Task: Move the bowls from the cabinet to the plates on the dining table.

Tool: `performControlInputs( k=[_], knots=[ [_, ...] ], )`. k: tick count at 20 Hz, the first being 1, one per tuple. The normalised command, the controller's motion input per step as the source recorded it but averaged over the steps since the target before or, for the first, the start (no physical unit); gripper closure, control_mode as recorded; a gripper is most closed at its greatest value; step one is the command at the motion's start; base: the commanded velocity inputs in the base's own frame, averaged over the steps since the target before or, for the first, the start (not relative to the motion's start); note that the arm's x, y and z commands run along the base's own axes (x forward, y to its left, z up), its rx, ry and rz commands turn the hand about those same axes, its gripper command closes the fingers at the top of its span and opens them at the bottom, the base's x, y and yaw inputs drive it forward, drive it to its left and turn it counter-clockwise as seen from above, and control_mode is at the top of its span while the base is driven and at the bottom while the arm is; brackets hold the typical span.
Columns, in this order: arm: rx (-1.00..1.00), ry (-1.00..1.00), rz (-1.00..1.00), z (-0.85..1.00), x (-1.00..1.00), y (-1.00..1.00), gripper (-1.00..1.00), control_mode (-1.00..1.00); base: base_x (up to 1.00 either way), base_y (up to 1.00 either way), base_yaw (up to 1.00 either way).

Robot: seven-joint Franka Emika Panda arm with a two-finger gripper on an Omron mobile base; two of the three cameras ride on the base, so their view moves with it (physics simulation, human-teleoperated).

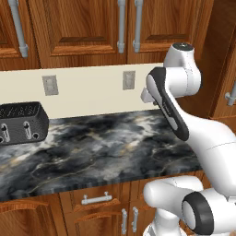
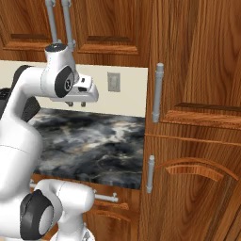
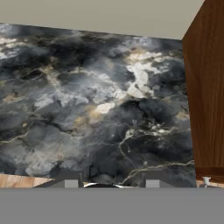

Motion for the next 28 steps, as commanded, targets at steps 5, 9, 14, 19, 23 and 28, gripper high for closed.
performControlInputs(
  k=[5, 9, 14, 19, 23, 28],
  knots=[
    [0.0, -0.02, 0.0, 0.03, -0.06, 0.0, -1.0, -1.0, 0.0, 0.0, 0.0],
    [0.0, -0.07, 0.0, 0.06, -0.23, 0.0, -1.0, -1.0, 0.0, 0.0, 0.0],
    [0.0, -0.1, 0.0, 0.15, -0.29, 0.0, -1.0, -1.0, 0.0, 0.0, 0.0],
    [0.0, -0.11, 0.0, 0.32, -0.18, 0.0, -1.0, -1.0, 0.0, 0.0, 0.0],
    [0.0, -0.11, 0.0, 0.44, -0.09, 0.02, -1.0, -1.0, 0.0, 0.0, 0.0],
    [0.0, -0.11, 0.0, 0.49, -0.11, 0.02, -1.0, -1.0, 0.0, 0.0, 0.0]
  ],
)
